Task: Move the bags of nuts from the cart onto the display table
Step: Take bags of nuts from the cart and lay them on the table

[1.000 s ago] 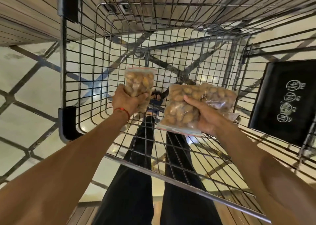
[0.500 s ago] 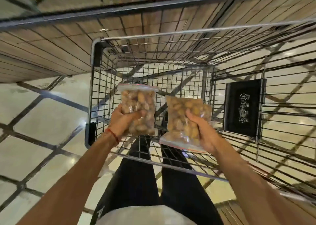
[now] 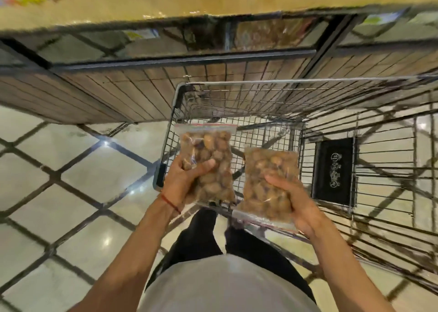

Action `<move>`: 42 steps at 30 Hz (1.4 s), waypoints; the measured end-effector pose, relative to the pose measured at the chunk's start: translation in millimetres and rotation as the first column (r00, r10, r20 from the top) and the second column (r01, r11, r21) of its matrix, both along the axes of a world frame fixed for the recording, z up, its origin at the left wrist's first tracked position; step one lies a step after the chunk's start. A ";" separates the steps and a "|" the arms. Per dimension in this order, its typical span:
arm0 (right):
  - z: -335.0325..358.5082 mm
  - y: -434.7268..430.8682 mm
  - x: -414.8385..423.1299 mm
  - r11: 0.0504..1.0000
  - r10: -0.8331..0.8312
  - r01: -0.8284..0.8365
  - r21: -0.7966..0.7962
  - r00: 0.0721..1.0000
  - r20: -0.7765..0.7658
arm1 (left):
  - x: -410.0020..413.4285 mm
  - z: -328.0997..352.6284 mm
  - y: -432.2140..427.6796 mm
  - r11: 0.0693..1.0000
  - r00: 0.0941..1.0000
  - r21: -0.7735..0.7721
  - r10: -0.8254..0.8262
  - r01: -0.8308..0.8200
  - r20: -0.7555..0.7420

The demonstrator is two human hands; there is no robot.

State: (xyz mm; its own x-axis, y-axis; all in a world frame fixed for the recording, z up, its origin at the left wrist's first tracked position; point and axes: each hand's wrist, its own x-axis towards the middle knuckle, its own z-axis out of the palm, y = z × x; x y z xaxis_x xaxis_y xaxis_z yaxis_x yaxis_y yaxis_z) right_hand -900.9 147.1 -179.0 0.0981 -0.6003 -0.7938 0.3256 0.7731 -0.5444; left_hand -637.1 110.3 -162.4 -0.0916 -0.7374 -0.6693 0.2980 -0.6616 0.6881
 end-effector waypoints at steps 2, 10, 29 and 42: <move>8.7 -0.1 -3.3 0.999 0.018 -0.016 -0.051 0.999 0.035 | -0.5 13.9 18.4 0.998 0.995 0.018 0.069 -0.068 -0.066; 41.2 7.9 17.2 0.954 0.255 -0.235 -0.185 0.962 0.094 | 21.1 36.1 98.1 0.975 0.970 0.000 0.223 -0.224 -0.099; 72.5 14.4 305.3 0.750 0.646 -0.620 -0.231 0.762 0.054 | 271.5 31.7 223.6 0.800 0.804 -0.076 0.591 -0.595 -0.069; 86.8 2.0 514.7 0.742 0.622 -0.608 -0.283 0.781 -0.049 | 490.5 45.1 202.1 0.793 0.798 -0.108 0.603 -0.600 -0.010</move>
State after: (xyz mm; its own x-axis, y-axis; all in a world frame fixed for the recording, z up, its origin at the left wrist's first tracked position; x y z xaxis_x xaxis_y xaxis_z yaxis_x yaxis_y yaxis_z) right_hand -386.2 149.0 -92.1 0.5524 -0.5833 -0.5954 -0.1399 0.6393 -0.7561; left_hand -146.5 312.5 -117.3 0.4077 -0.7015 -0.5845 0.5952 -0.2813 0.7527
